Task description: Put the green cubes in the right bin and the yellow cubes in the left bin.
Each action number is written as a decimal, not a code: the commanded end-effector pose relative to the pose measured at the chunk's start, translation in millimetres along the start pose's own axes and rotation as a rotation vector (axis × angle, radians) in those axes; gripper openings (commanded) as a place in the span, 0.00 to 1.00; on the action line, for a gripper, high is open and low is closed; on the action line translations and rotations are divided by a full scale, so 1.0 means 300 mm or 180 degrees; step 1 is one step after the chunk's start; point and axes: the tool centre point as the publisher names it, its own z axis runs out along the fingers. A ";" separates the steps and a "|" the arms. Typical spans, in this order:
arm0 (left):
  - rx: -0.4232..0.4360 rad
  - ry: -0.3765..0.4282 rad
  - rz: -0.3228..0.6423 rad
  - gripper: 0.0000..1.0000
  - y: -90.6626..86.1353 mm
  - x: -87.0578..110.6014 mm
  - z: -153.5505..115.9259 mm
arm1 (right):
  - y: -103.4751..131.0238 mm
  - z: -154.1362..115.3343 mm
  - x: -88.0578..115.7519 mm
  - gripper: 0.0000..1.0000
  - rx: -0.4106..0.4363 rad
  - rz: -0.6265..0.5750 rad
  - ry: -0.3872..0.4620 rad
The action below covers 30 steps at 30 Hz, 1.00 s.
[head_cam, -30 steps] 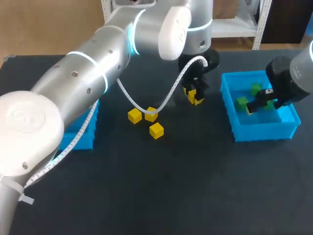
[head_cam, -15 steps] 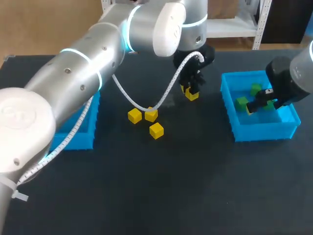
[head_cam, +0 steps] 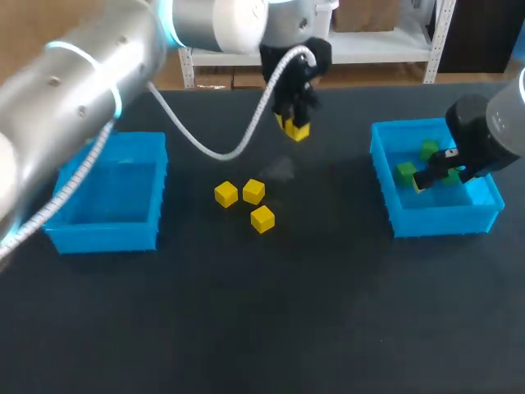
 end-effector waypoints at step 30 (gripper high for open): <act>-0.0360 -0.0600 -0.1777 0.00 0.315 0.988 -0.218 | 0.002 -0.003 0.005 1.00 0.0013 0.0003 -0.0012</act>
